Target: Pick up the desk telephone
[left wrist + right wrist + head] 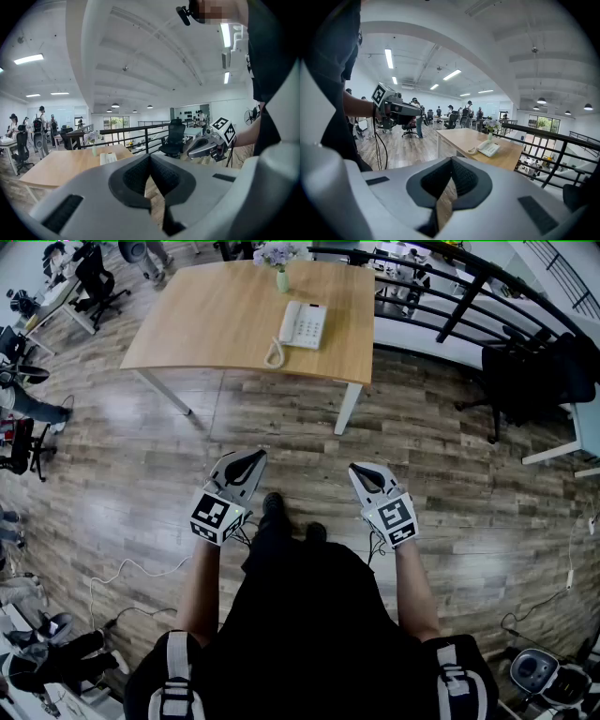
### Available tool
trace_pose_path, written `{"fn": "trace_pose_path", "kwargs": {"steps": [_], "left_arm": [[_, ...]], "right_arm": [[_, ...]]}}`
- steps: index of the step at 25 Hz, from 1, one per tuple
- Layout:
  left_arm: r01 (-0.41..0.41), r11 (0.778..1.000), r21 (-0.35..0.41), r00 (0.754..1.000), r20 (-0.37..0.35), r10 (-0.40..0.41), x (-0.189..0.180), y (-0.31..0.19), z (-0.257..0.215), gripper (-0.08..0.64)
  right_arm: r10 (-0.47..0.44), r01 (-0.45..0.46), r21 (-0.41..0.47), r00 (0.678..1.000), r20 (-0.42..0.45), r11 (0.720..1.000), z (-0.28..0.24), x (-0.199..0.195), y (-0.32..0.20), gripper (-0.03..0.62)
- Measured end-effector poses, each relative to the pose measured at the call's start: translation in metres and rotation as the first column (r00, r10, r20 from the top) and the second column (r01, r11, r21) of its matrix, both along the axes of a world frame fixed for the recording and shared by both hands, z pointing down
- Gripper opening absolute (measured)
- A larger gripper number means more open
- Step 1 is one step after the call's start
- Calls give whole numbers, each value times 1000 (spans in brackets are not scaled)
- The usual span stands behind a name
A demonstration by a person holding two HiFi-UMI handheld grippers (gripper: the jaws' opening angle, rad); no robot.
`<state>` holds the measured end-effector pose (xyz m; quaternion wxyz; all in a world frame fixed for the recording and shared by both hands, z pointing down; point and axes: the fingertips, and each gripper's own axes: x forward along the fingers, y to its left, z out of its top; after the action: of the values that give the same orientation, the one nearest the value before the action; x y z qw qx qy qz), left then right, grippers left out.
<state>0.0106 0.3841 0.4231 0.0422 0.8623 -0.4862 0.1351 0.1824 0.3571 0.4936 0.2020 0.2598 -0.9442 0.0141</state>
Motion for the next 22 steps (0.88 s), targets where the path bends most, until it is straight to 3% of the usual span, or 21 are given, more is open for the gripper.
{"fn": "trace_pose_path", "kwargs": {"steps": [14,22], "left_arm": [[15,1000,-6,1000,12,-15,-4,-8,2,21],[2,1000,-6,1000,-10,-2,-22,-45,4,21]], "right_arm": [[4,-2,-36,998,60,999,4,-1,-8,25],[54,-53,-44,998,22,998,11,-10,-38,25]]}}
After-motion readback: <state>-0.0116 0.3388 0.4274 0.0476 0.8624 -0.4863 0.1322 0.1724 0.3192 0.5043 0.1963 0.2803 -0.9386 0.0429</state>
